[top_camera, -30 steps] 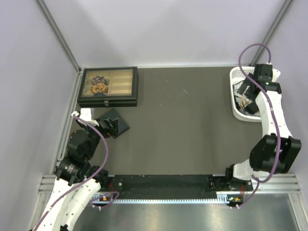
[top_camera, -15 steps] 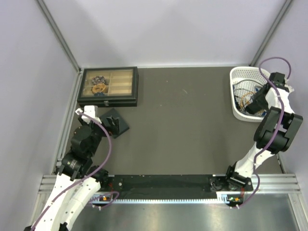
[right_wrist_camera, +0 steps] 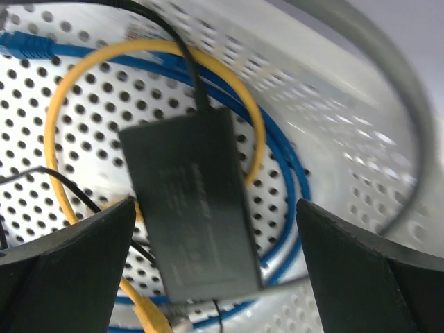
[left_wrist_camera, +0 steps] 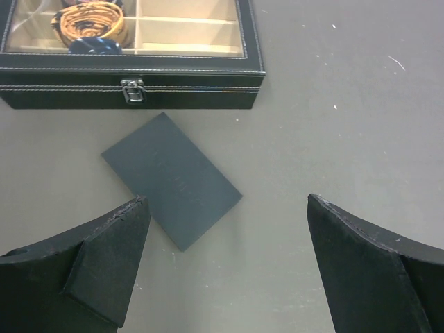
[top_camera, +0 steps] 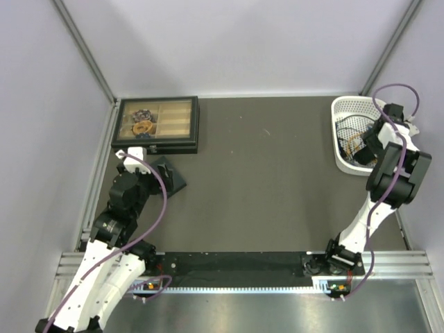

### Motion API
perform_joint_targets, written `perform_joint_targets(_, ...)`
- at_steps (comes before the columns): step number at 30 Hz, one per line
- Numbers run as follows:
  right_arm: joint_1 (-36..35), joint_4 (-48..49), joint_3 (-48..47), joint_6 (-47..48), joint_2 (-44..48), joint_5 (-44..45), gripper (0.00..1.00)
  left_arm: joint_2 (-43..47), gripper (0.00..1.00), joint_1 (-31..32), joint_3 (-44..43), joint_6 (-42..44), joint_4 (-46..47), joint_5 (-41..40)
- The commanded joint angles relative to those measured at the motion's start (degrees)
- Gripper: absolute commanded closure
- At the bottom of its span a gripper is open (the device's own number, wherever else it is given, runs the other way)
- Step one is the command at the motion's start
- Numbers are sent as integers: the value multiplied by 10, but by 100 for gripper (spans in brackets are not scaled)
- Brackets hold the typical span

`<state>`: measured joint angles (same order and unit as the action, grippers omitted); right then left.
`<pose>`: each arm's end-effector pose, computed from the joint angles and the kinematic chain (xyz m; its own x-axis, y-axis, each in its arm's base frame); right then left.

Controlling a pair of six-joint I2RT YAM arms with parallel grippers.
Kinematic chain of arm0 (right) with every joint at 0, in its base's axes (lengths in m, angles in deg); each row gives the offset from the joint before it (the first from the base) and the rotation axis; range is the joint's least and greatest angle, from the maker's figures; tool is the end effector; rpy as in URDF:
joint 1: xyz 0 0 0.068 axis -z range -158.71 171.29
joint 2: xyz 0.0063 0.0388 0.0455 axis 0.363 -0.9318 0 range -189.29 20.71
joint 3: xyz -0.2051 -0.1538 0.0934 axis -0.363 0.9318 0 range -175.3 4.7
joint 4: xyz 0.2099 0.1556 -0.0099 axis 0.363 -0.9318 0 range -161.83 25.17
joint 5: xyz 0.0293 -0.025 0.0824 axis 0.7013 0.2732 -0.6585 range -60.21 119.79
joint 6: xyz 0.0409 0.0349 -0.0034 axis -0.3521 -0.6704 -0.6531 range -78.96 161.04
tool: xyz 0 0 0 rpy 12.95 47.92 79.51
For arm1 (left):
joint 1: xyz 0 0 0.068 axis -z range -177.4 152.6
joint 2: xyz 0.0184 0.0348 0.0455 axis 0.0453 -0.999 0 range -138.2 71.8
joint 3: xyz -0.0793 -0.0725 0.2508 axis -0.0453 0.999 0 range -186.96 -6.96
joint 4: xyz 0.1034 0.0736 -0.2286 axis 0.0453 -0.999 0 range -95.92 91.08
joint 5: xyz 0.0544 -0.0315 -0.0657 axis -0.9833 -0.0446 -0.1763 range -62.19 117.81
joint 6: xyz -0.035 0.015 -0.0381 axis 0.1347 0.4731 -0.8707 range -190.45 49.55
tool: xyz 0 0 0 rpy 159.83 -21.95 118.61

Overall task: Insert the plug into the switch port
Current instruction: Pick up the power from the bin.

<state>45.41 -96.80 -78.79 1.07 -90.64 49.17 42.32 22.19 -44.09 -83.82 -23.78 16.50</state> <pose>0.3738 -0.1805 0.2050 -0.2594 0.7801 -0.5694 0.9190 0.3807 0.1030 0.1238 -0.0367 0.3033 -0.3065 -0.1315 -0.9427 0.0838 0.9828 -0.1643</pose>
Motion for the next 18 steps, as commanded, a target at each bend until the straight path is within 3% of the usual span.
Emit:
perform_joint_targets(1,-21,-14,-73,10,-35,36,1,6,1,-20,-5,8,21,16)
perform_joint_targets(3,-34,-27,-93,23,-57,61,1,10,1,-29,-2,9,25,16)
perform_joint_targets(5,-41,-40,-117,31,-73,72,8,13,1,-35,-1,10,27,16)
perform_joint_targets(6,-43,-42,-123,34,-77,81,17,13,1,-36,1,11,28,17)
perform_joint_targets(12,-43,-44,-129,42,-90,83,33,1,1,-47,2,11,30,24)
perform_joint_targets(15,-42,-46,-131,47,-94,82,36,-1,1,-53,1,11,30,28)
perform_joint_targets(18,-35,-56,-133,39,-98,60,32,-1,1,-58,2,11,30,29)
